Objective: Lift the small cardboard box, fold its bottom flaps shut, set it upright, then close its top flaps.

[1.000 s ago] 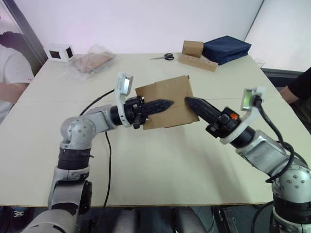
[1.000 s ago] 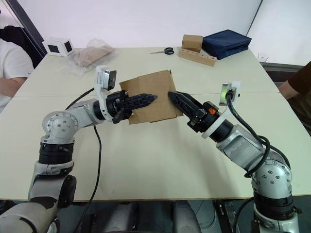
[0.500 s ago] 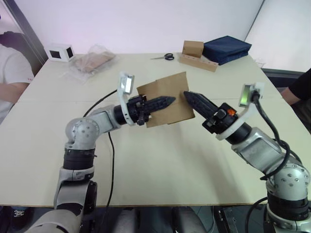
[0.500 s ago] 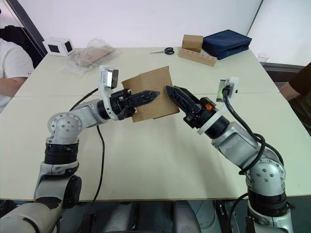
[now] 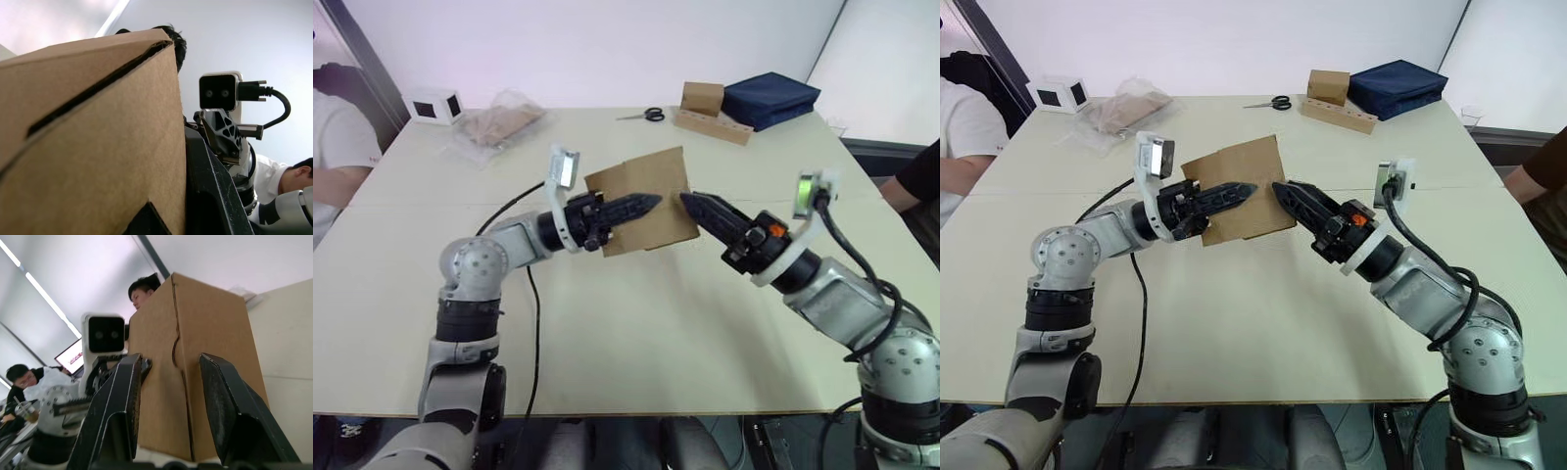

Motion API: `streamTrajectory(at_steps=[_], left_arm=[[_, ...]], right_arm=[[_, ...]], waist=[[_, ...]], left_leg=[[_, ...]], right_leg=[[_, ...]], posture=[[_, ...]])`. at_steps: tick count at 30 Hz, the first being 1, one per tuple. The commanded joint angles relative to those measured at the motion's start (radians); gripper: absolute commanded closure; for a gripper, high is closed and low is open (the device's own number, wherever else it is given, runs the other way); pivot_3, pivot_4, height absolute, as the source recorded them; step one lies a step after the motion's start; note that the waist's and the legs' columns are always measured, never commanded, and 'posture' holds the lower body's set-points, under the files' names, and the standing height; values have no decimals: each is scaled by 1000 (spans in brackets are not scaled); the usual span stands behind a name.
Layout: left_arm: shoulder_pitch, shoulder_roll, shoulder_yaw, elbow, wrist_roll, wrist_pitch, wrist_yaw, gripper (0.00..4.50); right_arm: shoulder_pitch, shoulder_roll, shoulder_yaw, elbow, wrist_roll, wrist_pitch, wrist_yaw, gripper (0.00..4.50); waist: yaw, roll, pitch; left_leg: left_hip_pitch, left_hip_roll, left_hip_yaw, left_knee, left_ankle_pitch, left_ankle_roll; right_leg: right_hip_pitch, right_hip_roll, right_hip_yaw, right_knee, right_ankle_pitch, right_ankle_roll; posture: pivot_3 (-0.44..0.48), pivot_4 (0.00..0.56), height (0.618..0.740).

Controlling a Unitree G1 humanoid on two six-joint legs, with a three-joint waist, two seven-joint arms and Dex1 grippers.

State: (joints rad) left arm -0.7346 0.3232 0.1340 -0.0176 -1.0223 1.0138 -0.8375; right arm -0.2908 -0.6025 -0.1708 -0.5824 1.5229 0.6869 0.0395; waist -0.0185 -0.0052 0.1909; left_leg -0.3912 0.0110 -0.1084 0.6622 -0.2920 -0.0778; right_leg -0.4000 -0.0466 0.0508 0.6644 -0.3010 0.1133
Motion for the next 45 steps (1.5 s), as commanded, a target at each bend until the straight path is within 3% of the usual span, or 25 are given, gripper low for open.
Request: streamTrajectory(at_steps=[1, 6, 12, 16, 20, 23, 29, 33, 37, 45], left_arm=[[-24, 22, 17, -9, -18, -3, -23, 4500], [-24, 56, 1, -8, -3, -4, -58, 4500], [-67, 185, -118, 23, 149, -111, -249, 4500], [-202, 345, -389, 186, 506, -444, -556, 4500], [-348, 346, -523, 396, 686, -599, -700, 4500], [-545, 357, -716, 567, 784, -739, -773, 4500], [-821, 314, -1040, 794, 740, -797, -777, 4500], [-928, 329, -1349, 814, 700, -854, -777, 4500], [-984, 349, -1571, 768, 635, -952, -777, 4500], [-982, 240, -1620, 783, 601, -963, -777, 4500]], right_arm=[[3, -38, -69, 2, 25, -3, 36, 2655], [24, -71, -101, 5, 15, 2, 58, 2655], [63, -175, -112, -19, -74, 43, 156, 2655], [88, -261, -84, -62, -191, 70, 266, 2655], [70, -233, -43, -53, -251, 57, 293, 2655], [56, -190, -7, -51, -294, 43, 299, 2655], [66, -113, 34, -68, -374, 25, 299, 2655], [94, -46, 55, -94, -417, 1, 273, 2655], [114, 11, 80, -112, -467, -18, 251, 2655], [139, 60, 87, -128, -514, -26, 241, 2655]], waist=[[0, 0, 0], [0, 0, 0], [0, 0, 0], [3, 0, 1], [4, 0, 1], [2, -3, 3], [-1, -5, 5], [-6, -4, 6], [-21, -4, 7], [-21, -4, 7]], left_leg=[[0, 0, 0, 0, 0, 0], [0, 0, 0, 0, 0, 0], [0, 0, 0, 0, 0, 0], [0, 0, 0, -1, 0, 0], [0, 0, 1, -1, 0, 0], [-2, 0, 0, -1, 0, 0], [-8, -1, 0, 0, -1, 1], [-8, 0, 0, 0, -1, 2], [-9, 0, -1, 0, -1, 2], [-12, -1, -2, 3, -1, 2]], right_leg=[[0, 0, 0, 0, 0, 0], [0, 0, 0, 0, 0, 0], [0, 0, 0, 0, 0, 0], [0, 0, 0, -1, 0, 0], [0, 1, 0, -2, 0, 0], [-1, 1, 0, -2, 0, 0], [-6, 0, 0, -2, 0, 0], [-8, 1, 0, -1, 0, 0], [-9, 1, 0, 1, 0, 0], [-9, 0, -1, 1, 0, 0]], posture=[[0, 150, 740], [0, 150, 740], [0, 150, 740], [0, 150, 740], [0, 150, 740], [0, 150, 740], [0, 150, 740], [0, 150, 740], [0, 150, 740], [0, 150, 740]])
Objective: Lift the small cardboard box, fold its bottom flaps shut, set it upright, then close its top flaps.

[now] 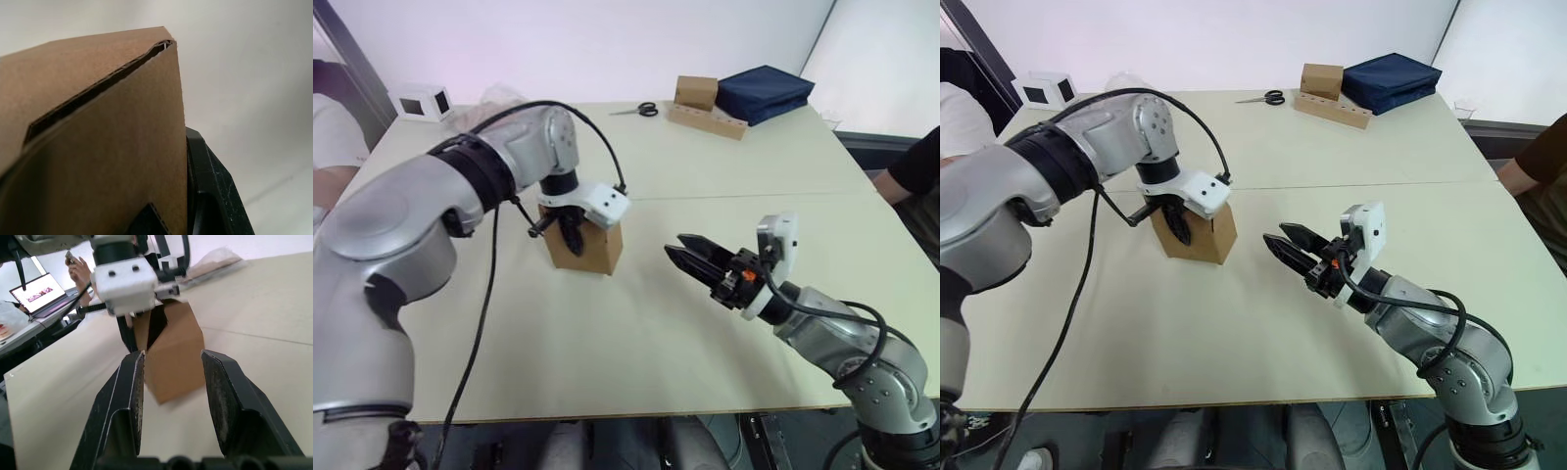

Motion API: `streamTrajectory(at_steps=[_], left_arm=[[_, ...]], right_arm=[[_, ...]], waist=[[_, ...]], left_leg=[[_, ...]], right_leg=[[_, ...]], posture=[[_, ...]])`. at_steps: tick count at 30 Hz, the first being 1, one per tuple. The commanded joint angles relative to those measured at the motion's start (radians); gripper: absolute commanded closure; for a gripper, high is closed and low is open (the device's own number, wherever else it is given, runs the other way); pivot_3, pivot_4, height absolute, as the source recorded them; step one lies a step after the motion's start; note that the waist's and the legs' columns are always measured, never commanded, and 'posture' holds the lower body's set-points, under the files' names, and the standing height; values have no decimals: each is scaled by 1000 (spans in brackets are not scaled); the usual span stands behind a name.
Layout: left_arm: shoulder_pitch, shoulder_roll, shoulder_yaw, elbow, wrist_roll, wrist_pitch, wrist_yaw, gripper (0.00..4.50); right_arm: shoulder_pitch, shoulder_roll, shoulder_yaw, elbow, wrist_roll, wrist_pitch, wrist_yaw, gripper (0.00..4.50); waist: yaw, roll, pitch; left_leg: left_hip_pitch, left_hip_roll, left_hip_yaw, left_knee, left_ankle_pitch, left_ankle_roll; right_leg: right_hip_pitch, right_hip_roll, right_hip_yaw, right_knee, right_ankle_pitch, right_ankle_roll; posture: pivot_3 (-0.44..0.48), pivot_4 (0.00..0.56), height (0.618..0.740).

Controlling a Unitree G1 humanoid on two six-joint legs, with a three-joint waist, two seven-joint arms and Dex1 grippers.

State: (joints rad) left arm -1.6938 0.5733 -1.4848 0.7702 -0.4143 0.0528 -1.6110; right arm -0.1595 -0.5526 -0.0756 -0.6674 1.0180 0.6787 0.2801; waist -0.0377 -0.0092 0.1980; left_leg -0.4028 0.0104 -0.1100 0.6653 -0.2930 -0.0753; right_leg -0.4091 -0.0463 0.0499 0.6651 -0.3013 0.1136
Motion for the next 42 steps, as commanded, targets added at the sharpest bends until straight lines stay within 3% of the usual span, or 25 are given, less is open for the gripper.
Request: streamTrajectory(at_steps=[1, 5, 11, 15, 20, 21, 22, 23, 28, 31, 35, 39, 42], left_arm=[[-24, -12, -5, -23, -16, 12, -3, 4500], [-13, -30, 24, -63, -11, 77, -3, 4500], [44, -47, 171, -114, 156, 159, -3, 4500], [55, -25, 232, -223, 151, 306, -3, 3108], [20, 30, 285, -370, 62, 535, -3, 1146], [15, 46, 289, -395, 48, 559, -3, 939], [5, 66, 292, -420, 28, 597, -3, 348], [-1, 81, 295, -439, 14, 626, -3, 117], [-11, 130, 350, -440, 11, 655, -3, 51], [-56, 119, 428, -305, 11, 607, -3, 51], [-98, 174, 504, -184, -67, 537, -3, 51], [-92, 173, 628, -58, -68, 550, -3, 51], [29, 227, 792, 7, -35, 536, 17, 51]], right_arm=[[13, 10, -11, -45, -10, -17, 3, 2655], [19, 11, -14, -43, -19, -15, 8, 2655], [9, 18, 3, -31, -34, -12, 19, 2655], [-1, 22, 7, -19, -43, -10, 29, 2625], [-2, 22, 6, -9, -47, -6, 44, 2625], [-2, 21, 5, -7, -49, -5, 47, 2625], [-4, 20, 4, -2, -51, -5, 51, 2625], [-5, 19, 3, 1, -53, -4, 54, 2625], [-27, 9, -3, 26, -55, 3, 79, 2625], [-33, 6, -6, 35, -57, 7, 93, 2625], [-48, -3, -16, 57, -65, 10, 115, 2625], [-71, 1, -17, 109, -110, -2, 115, 2625], [-108, -22, -10, 167, -173, 23, 93, 2625]], waist=[[-3, 0, 0], [-8, 0, 0], [-6, 0, 0], [-6, 0, 0], [-7, 0, 0], [-7, 0, 0], [-7, 0, 0], [-7, 0, 0], [-7, 1, 0], [-4, 1, 0], [-10, 1, 0], [-7, 2, 0], [-9, 3, -1]], left_leg=[[0, 0, 0, 0, 0, 0], [0, 0, 0, -1, 0, 0], [0, 0, 0, 0, 0, 0], [0, 0, 0, 0, 0, 0], [0, 0, 0, 0, 0, 0], [0, 0, 0, 0, 0, 0], [0, 0, 0, 0, 0, 0], [1, 0, 0, 0, 0, 0], [1, 0, 0, 0, 0, 0], [1, 0, 0, 0, 0, 0], [0, 0, 1, 0, 0, 0], [1, 0, 1, 0, 0, 0], [2, 0, 2, 1, 0, 0]], right_leg=[[0, 0, 0, 0, 0, 0], [-1, 1, 0, 1, 0, 0], [-1, 1, 0, 1, 0, 0], [-1, 1, 0, 1, 0, 0], [-1, 1, 0, 1, 0, 0], [-1, 1, 0, 1, 0, 0], [-1, 1, 0, 2, 0, 0], [-1, 1, 0, 2, 0, 0], [-1, 1, 0, 2, 0, 0], [-1, 1, 0, 3, 0, 0], [-2, 1, 1, 2, 0, 0], [-2, 1, 1, 4, 0, -1], [-2, 1, 1, 4, 0, -1]], posture=[[0, 150, 740], [0, 150, 740], [0, 150, 740], [0, 150, 740], [0, 150, 740], [0, 150, 740], [0, 150, 740], [0, 150, 740], [0, 150, 740], [0, 150, 740], [0, 150, 740], [0, 150, 740], [0, 150, 740]])
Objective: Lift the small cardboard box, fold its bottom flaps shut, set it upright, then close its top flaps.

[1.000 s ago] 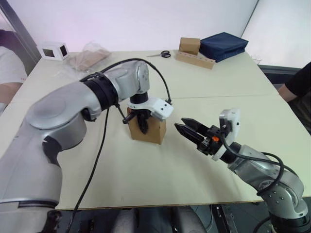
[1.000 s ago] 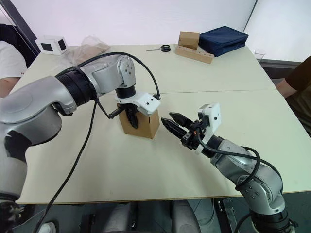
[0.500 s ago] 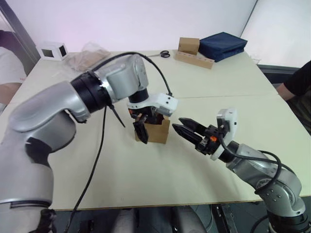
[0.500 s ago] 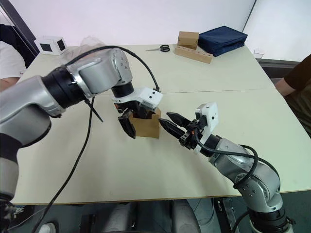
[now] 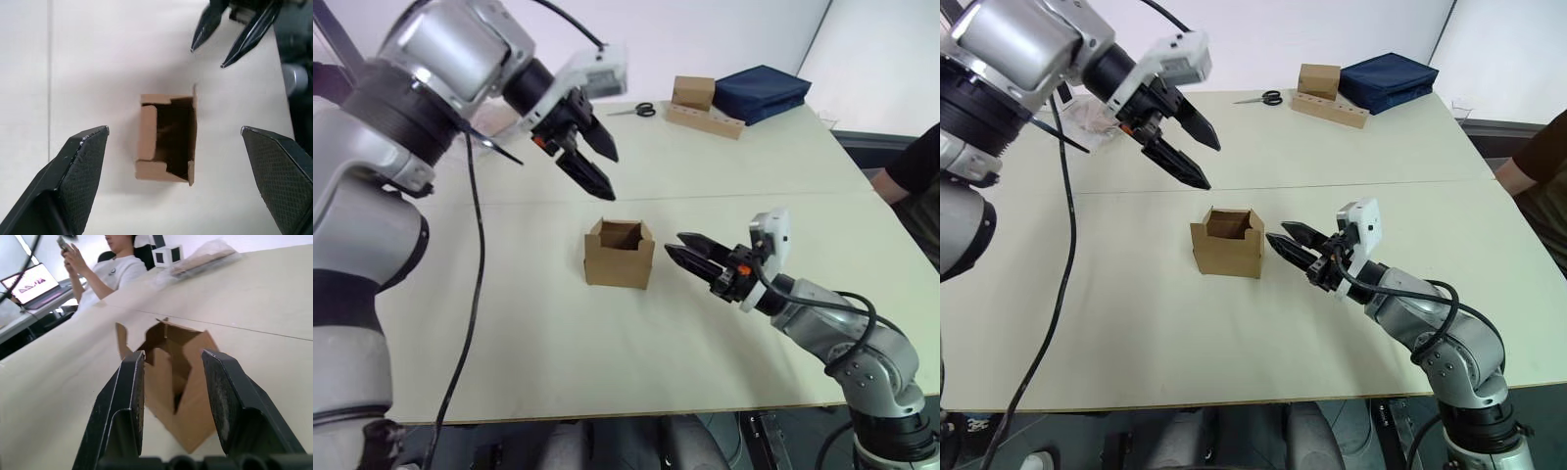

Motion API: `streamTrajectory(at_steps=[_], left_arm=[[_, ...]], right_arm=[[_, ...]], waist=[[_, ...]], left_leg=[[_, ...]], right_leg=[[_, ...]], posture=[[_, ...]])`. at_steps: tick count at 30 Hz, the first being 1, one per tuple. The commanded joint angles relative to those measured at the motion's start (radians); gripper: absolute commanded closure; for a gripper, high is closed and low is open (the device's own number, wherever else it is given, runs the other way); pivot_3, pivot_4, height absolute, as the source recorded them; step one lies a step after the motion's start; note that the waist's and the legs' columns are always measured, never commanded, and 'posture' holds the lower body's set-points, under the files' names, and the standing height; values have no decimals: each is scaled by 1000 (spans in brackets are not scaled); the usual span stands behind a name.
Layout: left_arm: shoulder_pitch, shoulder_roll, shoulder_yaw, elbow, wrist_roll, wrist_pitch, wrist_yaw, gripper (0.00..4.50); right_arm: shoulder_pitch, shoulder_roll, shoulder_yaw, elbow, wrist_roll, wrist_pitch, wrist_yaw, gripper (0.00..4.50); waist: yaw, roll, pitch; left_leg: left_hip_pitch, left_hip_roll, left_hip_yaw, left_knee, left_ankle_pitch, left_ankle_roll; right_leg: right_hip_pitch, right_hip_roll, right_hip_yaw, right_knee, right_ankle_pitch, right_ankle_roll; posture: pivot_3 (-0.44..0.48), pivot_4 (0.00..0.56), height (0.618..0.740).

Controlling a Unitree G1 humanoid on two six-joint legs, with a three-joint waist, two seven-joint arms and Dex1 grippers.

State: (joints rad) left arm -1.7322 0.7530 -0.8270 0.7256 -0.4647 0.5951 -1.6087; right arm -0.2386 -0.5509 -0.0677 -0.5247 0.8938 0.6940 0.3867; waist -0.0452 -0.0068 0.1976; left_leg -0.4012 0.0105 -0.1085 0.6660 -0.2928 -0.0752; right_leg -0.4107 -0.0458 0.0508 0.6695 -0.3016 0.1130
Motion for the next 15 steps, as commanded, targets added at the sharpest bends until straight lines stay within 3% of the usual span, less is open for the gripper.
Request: streamTrajectory(at_steps=[1, 2, 6, 9, 10, 14, 15], left_arm=[[143, 66, 189, 46, 18, -4, 61, 11], [194, 74, 229, 33, 23, 2, 93, 0], [475, 70, 417, -99, 32, -3, 286, 1245], [647, 38, 530, -198, 27, -20, 406, 2456], [712, 22, 557, -228, 28, -24, 446, 2675], [889, -14, 597, -323, 91, -126, 512, 4331], [927, -23, 601, -347, 102, -136, 519, 4460]], right_arm=[[-42, -34, -7, 48, -89, 12, -24, 2891], [-49, -42, -2, 60, -114, 15, -29, 3166], [-74, -40, 2, 98, -155, 48, -42, 4500], [-86, -34, 35, 119, -202, 67, -41, 4500], [-93, -21, 52, 131, -218, 71, -45, 4500], [-108, 17, 106, 184, -282, 67, -41, 4500], [-112, 26, 124, 198, -296, 67, -31, 4500]], waist=[[-5, 2, -1], [-10, 3, -1], [-19, 2, -1], [-18, -1, 0], [-16, -1, 0], [-19, -1, -1], [-19, -1, -1]], left_leg=[[1, 0, 1, 0, 0, 0], [2, 0, 1, -1, 0, 0], [4, 1, 0, -2, 0, 0], [-1, 1, -1, 1, 2, -3], [-5, 0, -1, 2, 5, -9], [-6, -1, -1, 2, 5, -10], [-6, -1, -1, 2, 5, -10]], right_leg=[[0, 0, 1, 1, 0, 0], [0, 0, 1, 0, 0, 0], [0, 0, 1, 6, -2, -3], [-5, 0, 0, 9, -3, -3], [-9, -1, 0, 12, -3, -3], [-11, -2, 1, 13, -3, -3], [-11, -1, 1, 13, -3, -3]], posture=[[0, 150, 740], [0, 150, 740], [0, 150, 740], [0, 150, 740], [0, 150, 740], [0, 150, 740], [0, 150, 740]])
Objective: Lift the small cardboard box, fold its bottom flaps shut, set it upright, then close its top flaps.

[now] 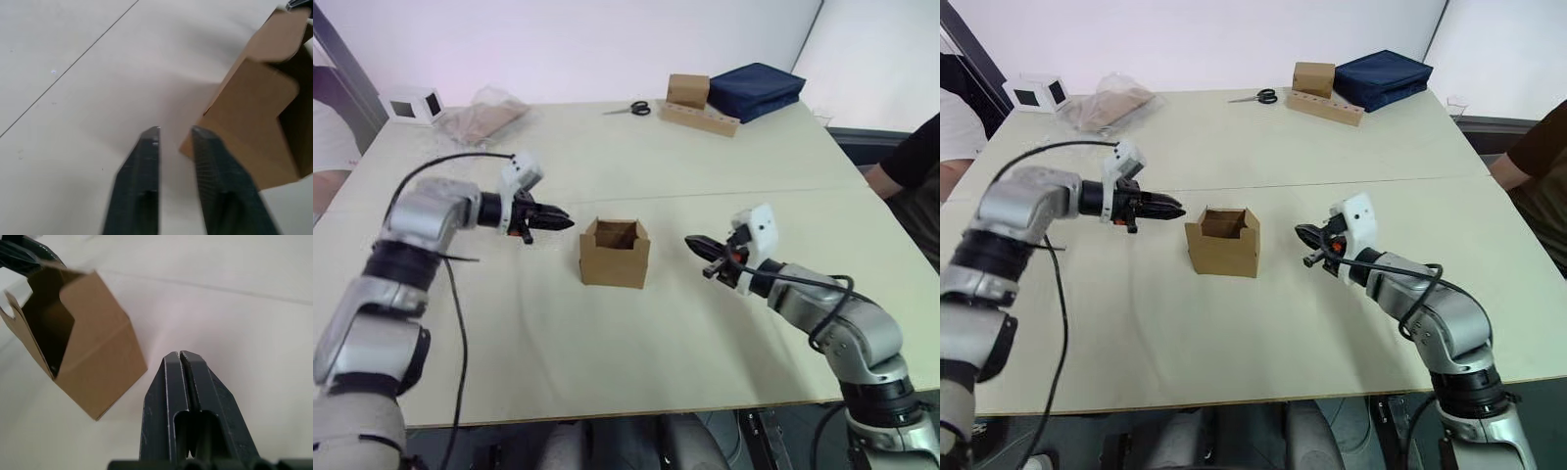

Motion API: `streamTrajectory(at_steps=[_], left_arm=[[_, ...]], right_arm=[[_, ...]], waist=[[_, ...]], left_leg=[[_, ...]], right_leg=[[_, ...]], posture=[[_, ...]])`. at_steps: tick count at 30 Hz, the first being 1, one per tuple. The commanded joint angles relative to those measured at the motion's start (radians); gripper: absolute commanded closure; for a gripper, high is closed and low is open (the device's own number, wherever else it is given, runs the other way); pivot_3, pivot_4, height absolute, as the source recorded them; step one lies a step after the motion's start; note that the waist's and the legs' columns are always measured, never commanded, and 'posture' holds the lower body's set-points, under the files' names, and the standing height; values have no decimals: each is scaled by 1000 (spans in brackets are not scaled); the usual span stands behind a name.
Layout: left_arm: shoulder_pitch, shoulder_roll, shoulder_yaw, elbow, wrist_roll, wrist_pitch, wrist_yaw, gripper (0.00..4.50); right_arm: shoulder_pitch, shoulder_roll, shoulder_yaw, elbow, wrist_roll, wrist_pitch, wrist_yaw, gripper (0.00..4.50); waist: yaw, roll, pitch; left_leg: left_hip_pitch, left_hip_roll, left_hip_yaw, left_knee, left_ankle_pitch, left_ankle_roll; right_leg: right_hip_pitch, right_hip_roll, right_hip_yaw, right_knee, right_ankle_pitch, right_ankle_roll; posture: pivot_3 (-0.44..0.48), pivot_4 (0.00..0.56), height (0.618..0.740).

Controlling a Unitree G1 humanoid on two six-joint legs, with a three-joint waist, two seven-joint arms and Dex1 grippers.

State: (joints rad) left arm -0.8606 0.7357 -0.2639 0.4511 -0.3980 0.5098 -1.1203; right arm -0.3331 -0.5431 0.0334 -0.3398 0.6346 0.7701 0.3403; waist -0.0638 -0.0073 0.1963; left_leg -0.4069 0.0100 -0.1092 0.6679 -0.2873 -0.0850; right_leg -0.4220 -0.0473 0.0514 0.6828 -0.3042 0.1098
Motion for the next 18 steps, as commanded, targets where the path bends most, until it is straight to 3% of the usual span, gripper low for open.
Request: streamTrajectory(at_steps=[1, 7, 18], left_arm=[[80, -13, 41, -88, 42, -54, 35, 4460], [215, -79, 74, -266, 4, 37, 64, 4460], [316, -57, 103, -437, -11, 154, 25, 4460]], right_arm=[[-20, 24, 34, 22, -47, -9, 23, 4500], [-63, 95, 102, 74, -77, 4, 87, 4500], [-56, 108, 109, 6, -53, 110, 161, 4500]], waist=[[-3, 0, 0], [-4, 0, 0], [-5, 1, -1]], left_leg=[[0, 0, 0, 0, 0, 0], [0, 0, 0, 0, 0, 0], [0, 0, 0, 0, 0, 0]], right_leg=[[0, 0, 0, 0, 0, 0], [-1, 0, 0, 1, 0, 0], [-1, 0, 0, 1, 0, 0]], posture=[[0, 150, 740], [0, 150, 740], [0, 150, 740]])
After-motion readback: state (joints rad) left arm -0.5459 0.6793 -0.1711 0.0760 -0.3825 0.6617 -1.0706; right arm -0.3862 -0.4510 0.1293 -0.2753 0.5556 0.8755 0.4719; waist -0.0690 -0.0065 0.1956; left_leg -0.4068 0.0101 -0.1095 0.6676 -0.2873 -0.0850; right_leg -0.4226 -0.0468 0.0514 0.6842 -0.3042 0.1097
